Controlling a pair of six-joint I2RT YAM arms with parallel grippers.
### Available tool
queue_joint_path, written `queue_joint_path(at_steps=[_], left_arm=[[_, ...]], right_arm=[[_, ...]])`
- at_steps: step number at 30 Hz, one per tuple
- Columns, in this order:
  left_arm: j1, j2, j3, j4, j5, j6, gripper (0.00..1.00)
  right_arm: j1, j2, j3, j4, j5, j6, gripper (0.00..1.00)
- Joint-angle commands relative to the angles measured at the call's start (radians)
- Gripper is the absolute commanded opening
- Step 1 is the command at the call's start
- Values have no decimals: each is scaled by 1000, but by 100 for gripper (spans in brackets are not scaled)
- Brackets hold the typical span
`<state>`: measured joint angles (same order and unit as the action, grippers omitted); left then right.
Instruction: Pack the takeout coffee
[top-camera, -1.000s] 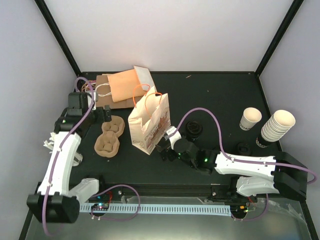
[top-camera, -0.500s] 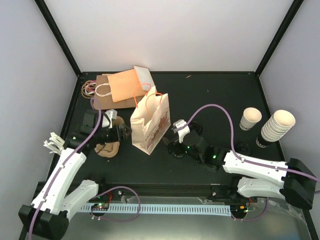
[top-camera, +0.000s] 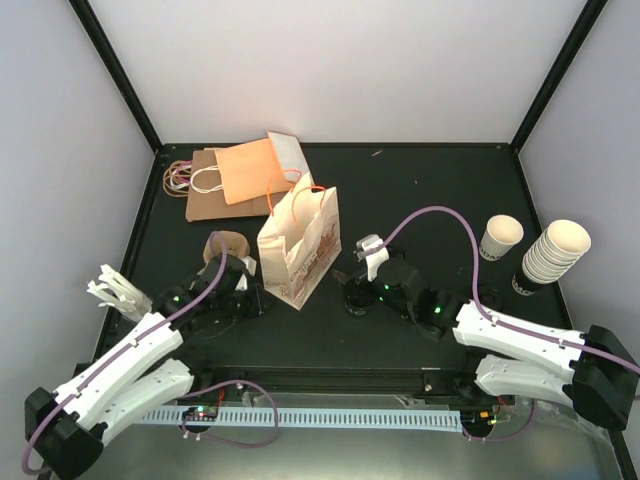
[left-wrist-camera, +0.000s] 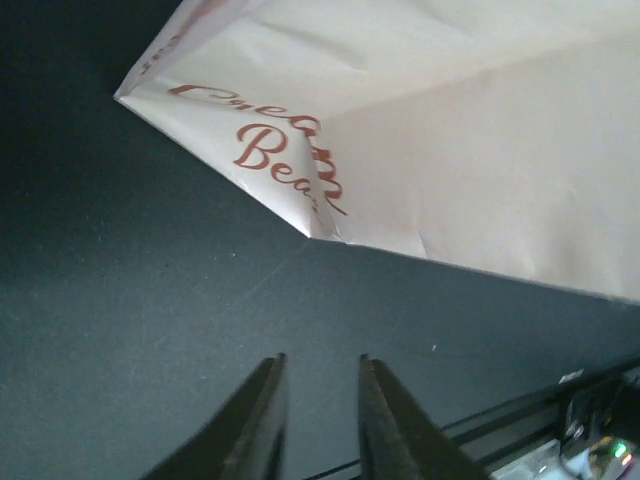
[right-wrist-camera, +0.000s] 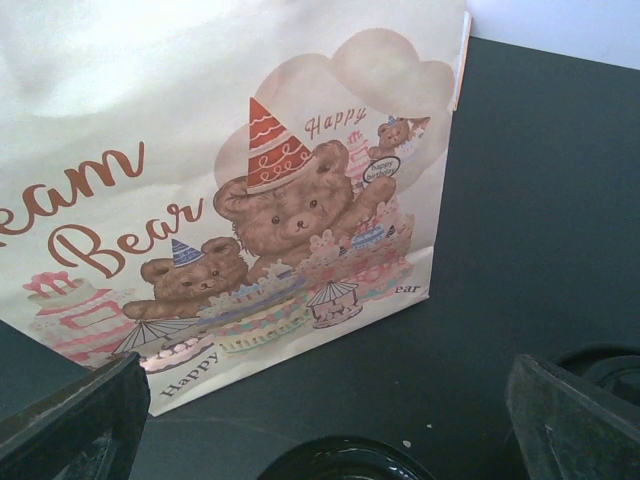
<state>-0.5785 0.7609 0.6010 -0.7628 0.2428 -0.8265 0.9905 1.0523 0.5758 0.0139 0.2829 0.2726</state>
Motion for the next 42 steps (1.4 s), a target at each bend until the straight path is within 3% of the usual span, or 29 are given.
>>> queue_joint_path(at_steps=[1,3,5,13,24,32,42], left_arm=[[-43,-1,-34,94,-123,-129,17],[-44,0,-92,174,-117,-151,6],[-43,20,-136,265,-114,-173,2],[-51,242,-188,488,-158,-220,1],[-56,400,-214,667,-185,-251,2],[-61,513,-174,777,-146,-249,2],[-75,729,-18,819,-149,-213,1]], right_arm=[[-7,-8,-15,15,-16,20,100],[-7,-8,-19,21,-18,22,100],[-9,-6,-18,23,-19,21,100],[-10,-22,-16,15,-8,25,100],[-17,-37,-27,8,-10,30,100],[-26,-44,-22,-7,-9,28,100],[-37,-75,-24,-44,0,25,100]])
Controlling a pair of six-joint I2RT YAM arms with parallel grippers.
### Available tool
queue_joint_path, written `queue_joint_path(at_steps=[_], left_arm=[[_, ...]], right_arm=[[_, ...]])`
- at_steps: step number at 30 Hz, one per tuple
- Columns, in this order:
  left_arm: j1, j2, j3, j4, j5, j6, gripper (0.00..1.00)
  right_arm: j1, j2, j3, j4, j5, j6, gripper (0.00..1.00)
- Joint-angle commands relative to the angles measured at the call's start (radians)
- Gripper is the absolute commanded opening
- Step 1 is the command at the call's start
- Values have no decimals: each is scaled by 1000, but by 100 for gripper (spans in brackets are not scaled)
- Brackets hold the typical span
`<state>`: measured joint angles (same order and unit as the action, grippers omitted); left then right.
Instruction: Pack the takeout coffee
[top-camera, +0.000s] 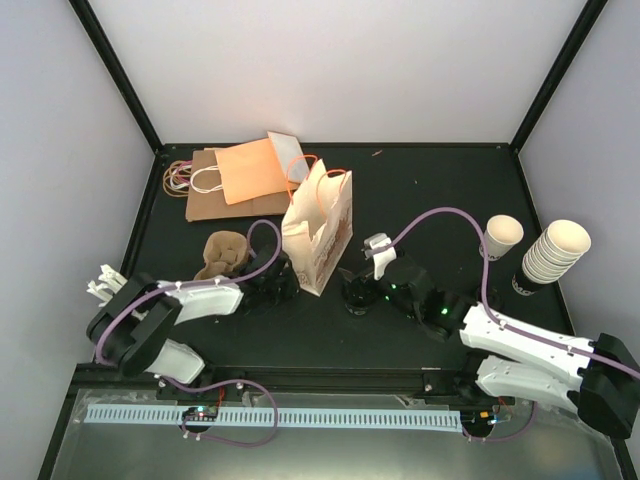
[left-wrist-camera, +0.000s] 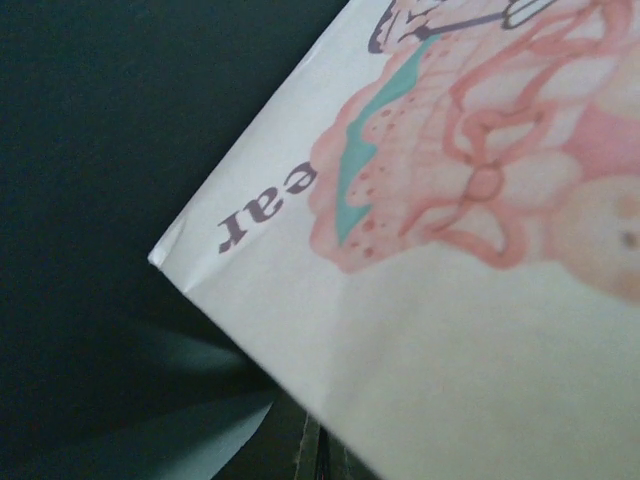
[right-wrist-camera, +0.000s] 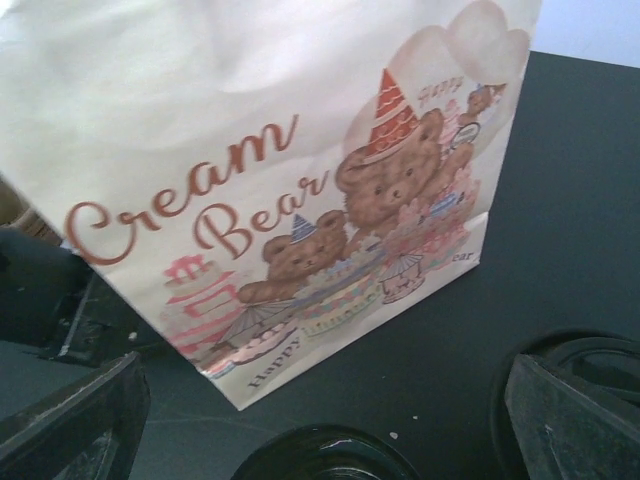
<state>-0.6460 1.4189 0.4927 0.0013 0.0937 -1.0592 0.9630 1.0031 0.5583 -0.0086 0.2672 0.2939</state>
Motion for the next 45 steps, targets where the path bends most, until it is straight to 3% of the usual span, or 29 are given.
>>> queue_joint_path(at_steps=[1,9,13,21,27,33,39,45], left_arm=[[-7,90,109,56,-1,26,2],[-4,249,287,38,-9,75,1],[5,261,362,-59,-38,121,1],[20,105,395,-359,-93,261,4],[23,-66,416,-641,-143,363,14],[74,-157,537,-935,-180,499,21],[211,-229,624,-1059,-178,636,35],[314,-267,684,-1119,-197,759,66]], right_arm=[[-10,-28,-6,-25,16,3,100],[-23,-54,-11,-62,21,10,100],[-27,-62,-15,-74,20,13,100],[-30,-66,-30,-56,-2,16,100],[-31,-44,-27,-39,-48,-2,100],[-30,-33,-8,-27,-81,-13,100],[-29,-28,25,-57,-124,-12,100],[-29,-37,43,-93,-151,-15,100]])
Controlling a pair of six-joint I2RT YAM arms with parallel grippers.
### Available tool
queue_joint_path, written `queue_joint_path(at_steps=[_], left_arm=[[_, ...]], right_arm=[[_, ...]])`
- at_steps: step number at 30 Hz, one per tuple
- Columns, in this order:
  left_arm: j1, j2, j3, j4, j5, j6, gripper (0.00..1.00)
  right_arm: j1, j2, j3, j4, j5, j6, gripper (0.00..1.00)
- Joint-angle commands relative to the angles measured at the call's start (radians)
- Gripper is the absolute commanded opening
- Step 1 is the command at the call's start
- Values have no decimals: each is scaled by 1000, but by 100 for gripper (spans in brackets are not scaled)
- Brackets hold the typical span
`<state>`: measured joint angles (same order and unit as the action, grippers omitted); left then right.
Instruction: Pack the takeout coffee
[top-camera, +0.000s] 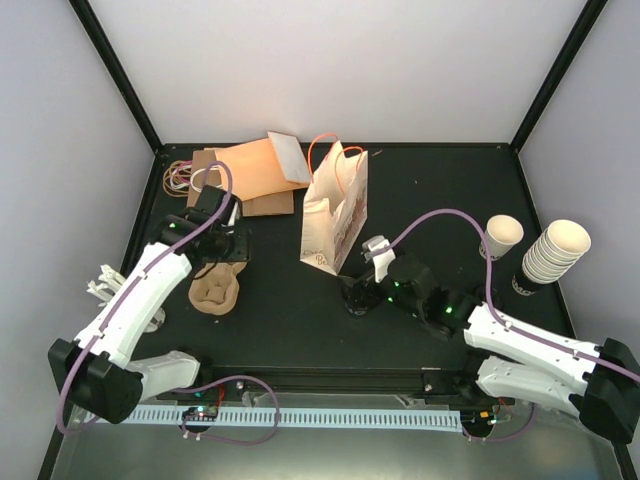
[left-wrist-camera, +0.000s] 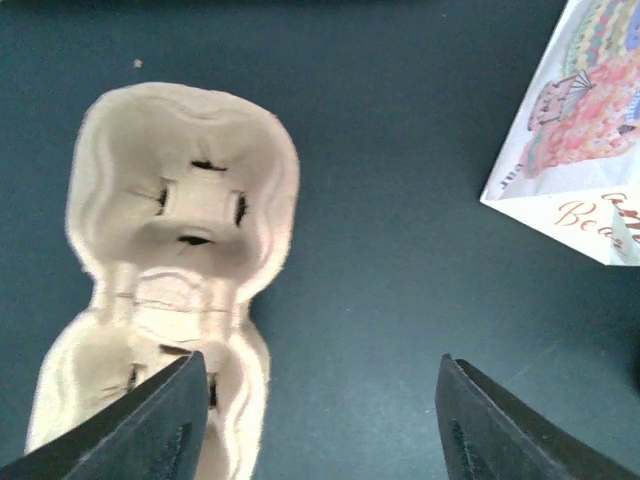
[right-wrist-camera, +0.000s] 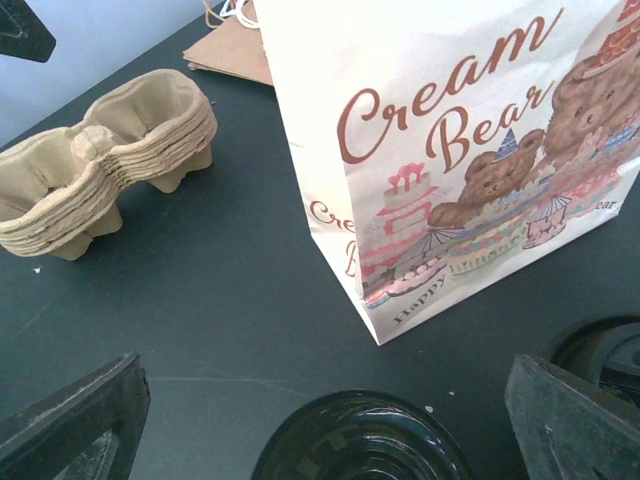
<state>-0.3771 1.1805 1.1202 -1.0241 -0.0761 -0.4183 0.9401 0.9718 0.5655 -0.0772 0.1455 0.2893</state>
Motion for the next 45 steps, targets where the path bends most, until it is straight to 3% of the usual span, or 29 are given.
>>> queue_joint_path(at_steps=[1,10,26,45], left_arm=[[58,-31,60,-93,-37,134,69],[160,-8,50,-68,-69,234,99],[187,67,32,14,-53,289,96],[188,85,-95,150,-97,256,89]], right_arm=[[-6,-6,39,-29,-31,-8,100],[-4,20,92,-59,-78,-19,100],[2,186,293,-182,-183,-87,97],[86,298,393,-199,-146,-90,97]])
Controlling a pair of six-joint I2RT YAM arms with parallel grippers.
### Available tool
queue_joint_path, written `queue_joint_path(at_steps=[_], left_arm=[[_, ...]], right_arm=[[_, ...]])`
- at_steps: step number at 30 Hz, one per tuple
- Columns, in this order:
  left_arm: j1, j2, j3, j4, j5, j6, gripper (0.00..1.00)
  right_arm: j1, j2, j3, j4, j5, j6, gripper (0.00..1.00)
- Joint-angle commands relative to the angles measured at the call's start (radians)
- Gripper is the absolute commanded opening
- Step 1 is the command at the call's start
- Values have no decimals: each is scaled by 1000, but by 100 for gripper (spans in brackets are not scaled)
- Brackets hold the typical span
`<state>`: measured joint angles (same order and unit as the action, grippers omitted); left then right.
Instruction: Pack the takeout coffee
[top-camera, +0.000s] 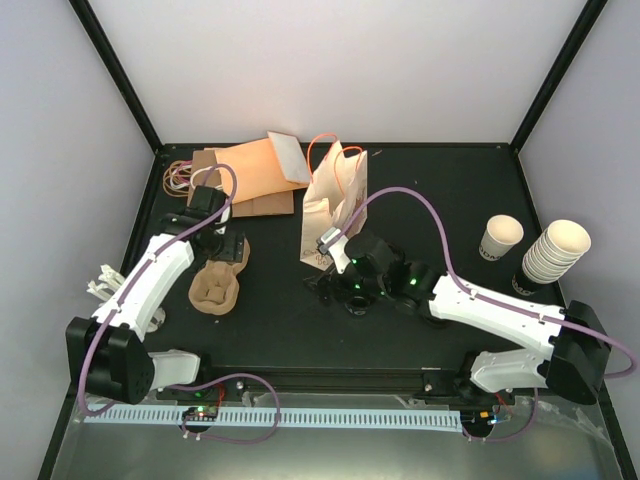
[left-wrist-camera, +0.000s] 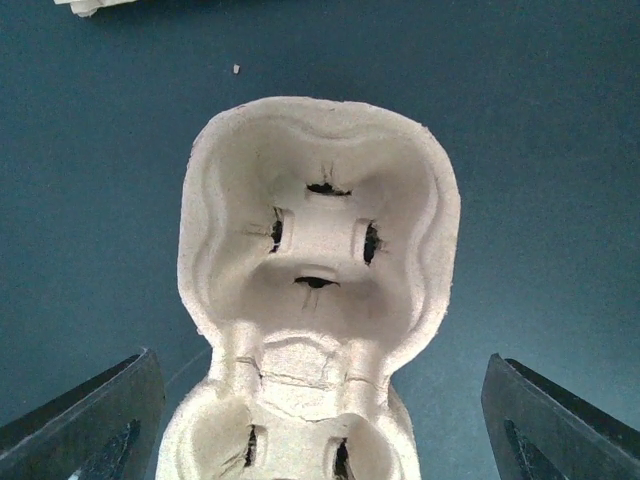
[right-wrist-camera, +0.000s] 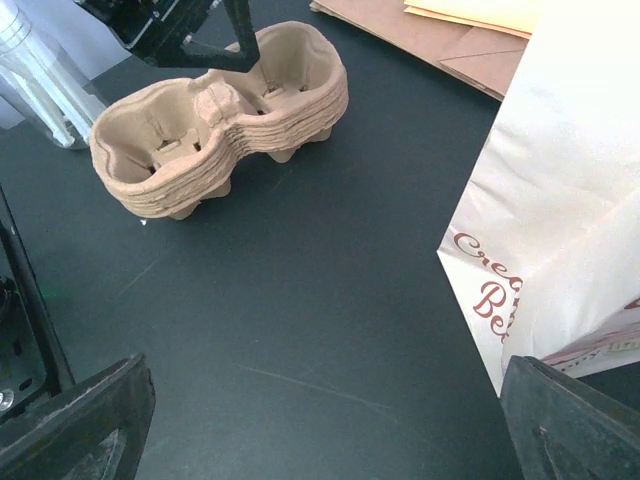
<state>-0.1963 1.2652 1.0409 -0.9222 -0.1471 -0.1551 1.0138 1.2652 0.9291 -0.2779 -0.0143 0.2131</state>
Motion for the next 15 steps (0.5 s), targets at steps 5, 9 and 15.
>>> queue_joint_path(at_steps=[5,9,15], left_arm=[[7,-4,-38,66,-31,-7,89],[8,-4,-51,76,-31,-3,89],[11,0,-59,85,-31,3,80]], right_arm=[[17,10,21,1,17,-12,97],[16,7,12,1,17,-11,97],[17,2,-3,1,19,-12,97]])
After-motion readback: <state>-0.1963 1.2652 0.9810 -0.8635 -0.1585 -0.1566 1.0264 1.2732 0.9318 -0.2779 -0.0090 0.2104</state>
